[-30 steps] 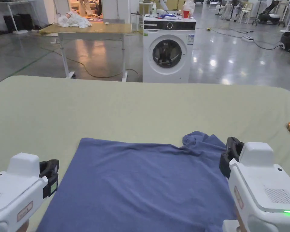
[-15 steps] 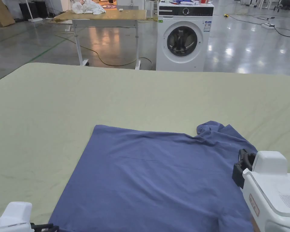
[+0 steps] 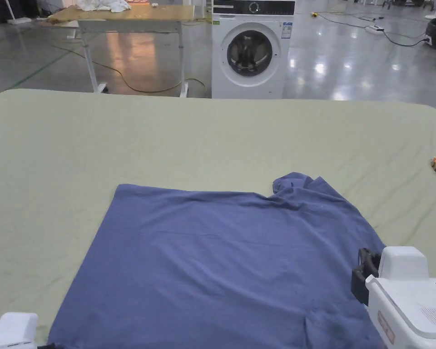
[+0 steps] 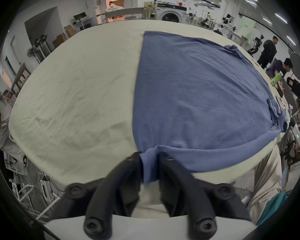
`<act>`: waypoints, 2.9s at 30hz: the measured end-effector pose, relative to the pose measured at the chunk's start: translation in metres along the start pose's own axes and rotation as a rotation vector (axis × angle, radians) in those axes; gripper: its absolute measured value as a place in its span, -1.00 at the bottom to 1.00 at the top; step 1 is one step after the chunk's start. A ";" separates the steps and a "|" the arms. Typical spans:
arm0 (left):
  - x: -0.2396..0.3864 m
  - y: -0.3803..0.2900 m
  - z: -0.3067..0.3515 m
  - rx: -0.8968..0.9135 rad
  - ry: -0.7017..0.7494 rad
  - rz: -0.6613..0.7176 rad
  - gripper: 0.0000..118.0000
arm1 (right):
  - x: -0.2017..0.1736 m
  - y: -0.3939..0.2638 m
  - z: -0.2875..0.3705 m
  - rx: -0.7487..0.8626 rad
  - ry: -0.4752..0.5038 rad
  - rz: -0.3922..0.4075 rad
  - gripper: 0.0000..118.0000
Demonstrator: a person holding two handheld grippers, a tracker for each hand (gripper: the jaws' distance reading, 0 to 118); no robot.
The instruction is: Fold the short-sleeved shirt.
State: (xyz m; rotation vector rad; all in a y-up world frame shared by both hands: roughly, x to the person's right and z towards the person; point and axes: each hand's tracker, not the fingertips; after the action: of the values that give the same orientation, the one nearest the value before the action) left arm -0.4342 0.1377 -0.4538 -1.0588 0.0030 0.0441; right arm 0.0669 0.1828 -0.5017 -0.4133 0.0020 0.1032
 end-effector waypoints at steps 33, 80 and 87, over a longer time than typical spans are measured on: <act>-0.020 -0.001 0.013 0.040 -0.077 0.073 -0.97 | 0.065 -0.077 0.027 -0.536 0.114 0.002 -0.90; 0.058 0.152 -0.015 0.595 0.031 -0.031 -0.03 | 0.006 0.052 -0.101 0.063 -0.062 -0.001 0.03; 0.075 0.135 -0.001 0.793 0.093 -0.016 -0.97 | -0.033 0.055 -0.071 0.229 -0.079 -0.045 -0.93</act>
State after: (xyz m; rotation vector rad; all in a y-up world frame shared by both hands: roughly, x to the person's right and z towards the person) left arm -0.3640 0.2055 -0.5740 -0.2674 0.0893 -0.0216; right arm 0.0299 0.2012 -0.5884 -0.1799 -0.0725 0.0733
